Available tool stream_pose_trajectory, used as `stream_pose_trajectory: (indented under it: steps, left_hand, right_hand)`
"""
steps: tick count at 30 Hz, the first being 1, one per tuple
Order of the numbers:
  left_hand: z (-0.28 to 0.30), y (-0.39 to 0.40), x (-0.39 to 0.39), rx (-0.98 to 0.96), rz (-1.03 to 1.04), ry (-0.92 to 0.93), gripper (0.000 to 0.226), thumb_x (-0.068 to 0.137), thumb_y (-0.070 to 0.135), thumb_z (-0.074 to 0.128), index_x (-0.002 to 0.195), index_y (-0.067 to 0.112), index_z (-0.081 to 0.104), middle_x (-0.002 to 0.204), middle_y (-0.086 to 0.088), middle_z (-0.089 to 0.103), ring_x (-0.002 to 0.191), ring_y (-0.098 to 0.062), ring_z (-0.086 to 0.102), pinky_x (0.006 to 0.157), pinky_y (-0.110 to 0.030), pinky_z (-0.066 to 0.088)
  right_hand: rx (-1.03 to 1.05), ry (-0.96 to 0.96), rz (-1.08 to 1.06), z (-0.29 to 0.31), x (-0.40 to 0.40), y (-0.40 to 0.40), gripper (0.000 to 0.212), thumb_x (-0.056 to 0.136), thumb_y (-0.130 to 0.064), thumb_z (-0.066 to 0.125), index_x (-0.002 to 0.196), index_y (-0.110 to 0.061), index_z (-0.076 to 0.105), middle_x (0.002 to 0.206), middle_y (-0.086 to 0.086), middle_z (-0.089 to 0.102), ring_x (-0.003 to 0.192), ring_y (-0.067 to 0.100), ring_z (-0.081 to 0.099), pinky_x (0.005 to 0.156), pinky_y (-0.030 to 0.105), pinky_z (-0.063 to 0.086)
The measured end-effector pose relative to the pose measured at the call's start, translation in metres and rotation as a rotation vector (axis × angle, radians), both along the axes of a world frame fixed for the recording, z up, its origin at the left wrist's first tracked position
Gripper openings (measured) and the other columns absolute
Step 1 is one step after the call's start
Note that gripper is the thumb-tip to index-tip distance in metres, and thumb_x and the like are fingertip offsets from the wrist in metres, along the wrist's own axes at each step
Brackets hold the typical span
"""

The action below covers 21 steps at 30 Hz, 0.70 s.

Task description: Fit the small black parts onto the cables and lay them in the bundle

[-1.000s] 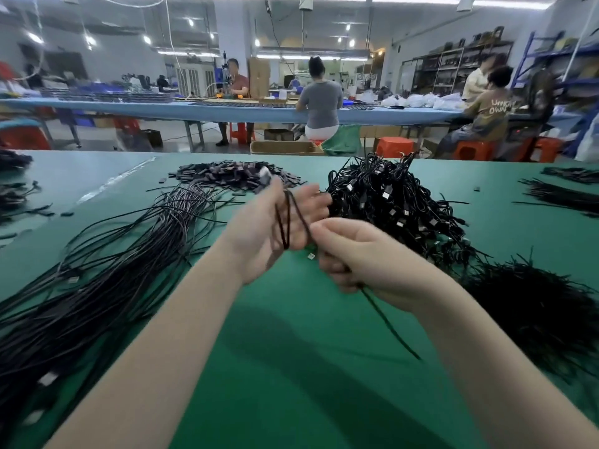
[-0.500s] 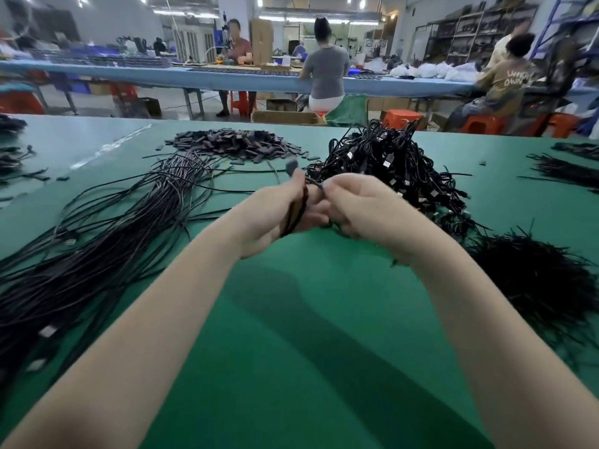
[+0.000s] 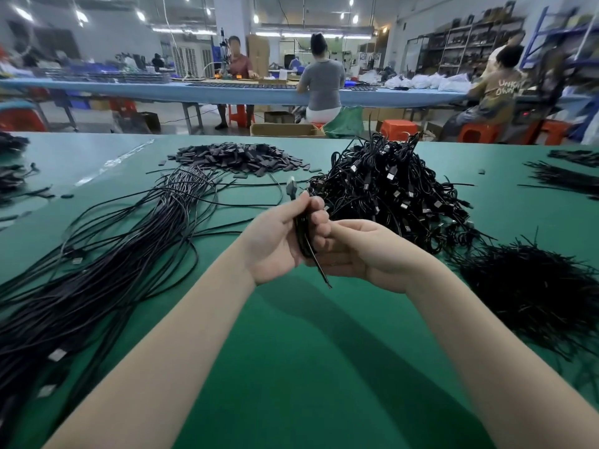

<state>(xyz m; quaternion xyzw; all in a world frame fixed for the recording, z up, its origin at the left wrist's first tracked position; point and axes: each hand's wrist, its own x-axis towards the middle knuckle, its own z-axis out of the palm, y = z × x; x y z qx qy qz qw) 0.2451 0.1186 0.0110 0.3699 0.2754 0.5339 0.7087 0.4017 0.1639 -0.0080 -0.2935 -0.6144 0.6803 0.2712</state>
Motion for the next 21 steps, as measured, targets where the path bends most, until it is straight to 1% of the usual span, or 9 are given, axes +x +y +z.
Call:
stream_pose_trajectory:
  steps: [2,4,7,9,11,14,16,18,21]
  left_hand:
    - [-0.007,0.003,-0.003,-0.027,0.023,0.087,0.034,0.101,0.03,0.038,0.079,0.014,0.058,0.072,0.0,0.059,0.066,-0.013,0.059,0.062,-0.021,0.054]
    - [-0.016,0.007,-0.005,-0.015,0.073,0.27,0.034,0.102,0.03,0.039,0.08,0.015,0.06,0.073,0.0,0.062,0.068,-0.014,0.062,0.064,-0.022,0.053]
    - [-0.03,0.011,-0.005,0.042,0.137,0.568,0.031,0.102,0.036,0.04,0.085,0.022,0.063,0.081,0.013,0.066,0.085,-0.01,0.058,0.077,-0.027,0.044]
    - [-0.039,0.015,-0.003,0.038,0.17,0.537,0.032,0.102,0.034,0.041,0.085,0.022,0.065,0.098,0.015,0.068,0.1,-0.013,0.056,0.099,-0.038,0.041]
    - [-0.044,0.017,-0.001,0.029,0.157,0.446,0.032,0.102,0.029,0.039,0.085,0.017,0.064,0.112,0.007,0.066,0.105,-0.015,0.056,0.108,-0.043,0.036]
    - [-0.051,0.018,0.006,0.044,0.139,0.405,0.029,0.103,0.027,0.038,0.09,0.015,0.061,0.091,0.003,0.065,0.089,-0.013,0.058,0.091,-0.034,0.044]
    - [-0.056,0.018,0.012,0.076,0.203,0.449,0.028,0.104,0.026,0.037,0.088,0.018,0.059,0.079,0.005,0.059,0.08,-0.011,0.054,0.078,-0.027,0.042]
    - [-0.061,0.019,0.018,0.133,0.281,0.561,0.029,0.104,0.026,0.037,0.085,0.02,0.059,0.076,0.006,0.056,0.076,-0.01,0.051,0.072,-0.024,0.043]
    - [-0.071,0.017,0.021,0.225,0.384,0.691,0.03,0.101,0.031,0.044,0.086,0.028,0.07,0.081,0.004,0.067,0.083,-0.011,0.06,0.077,-0.021,0.05]
  right_hand:
    - [-0.008,0.002,-0.081,-0.007,0.0,0.004,0.023,0.093,-0.025,0.058,0.076,-0.024,0.073,0.068,-0.004,0.066,0.07,0.013,0.069,0.067,0.026,0.058]
    - [0.002,-0.038,-0.155,-0.015,0.002,0.007,0.015,0.095,-0.022,0.057,0.09,-0.019,0.07,0.07,-0.003,0.067,0.065,0.012,0.069,0.069,0.027,0.059]
    - [0.109,-0.179,-0.149,-0.023,0.004,0.01,0.024,0.096,-0.037,0.053,0.099,-0.019,0.069,0.078,-0.003,0.069,0.071,0.014,0.07,0.07,0.027,0.058]
    - [0.142,-0.221,-0.085,-0.026,0.002,0.007,0.026,0.093,-0.048,0.054,0.096,-0.026,0.067,0.082,-0.007,0.066,0.072,0.012,0.067,0.072,0.027,0.056]
    - [0.205,-0.267,0.012,-0.029,-0.001,0.002,0.017,0.093,-0.042,0.056,0.1,-0.028,0.062,0.086,-0.01,0.062,0.068,0.006,0.06,0.072,0.026,0.054]
    - [0.466,-0.41,-0.051,-0.037,-0.01,-0.002,0.017,0.092,-0.038,0.058,0.093,-0.021,0.057,0.078,-0.004,0.057,0.064,0.007,0.052,0.063,0.027,0.049]
    - [0.518,-0.425,-0.137,-0.041,-0.017,-0.005,0.016,0.097,-0.034,0.051,0.088,-0.02,0.052,0.072,-0.001,0.056,0.058,0.011,0.053,0.058,0.028,0.048]
    - [0.52,-0.426,-0.165,-0.046,-0.023,-0.007,0.015,0.101,-0.028,0.041,0.092,-0.02,0.05,0.075,-0.001,0.057,0.06,0.013,0.055,0.056,0.023,0.046]
    - [0.676,-0.555,-0.264,-0.057,-0.023,-0.006,0.028,0.101,-0.026,0.031,0.117,-0.016,0.052,0.105,0.005,0.062,0.092,0.024,0.059,0.079,0.031,0.049]
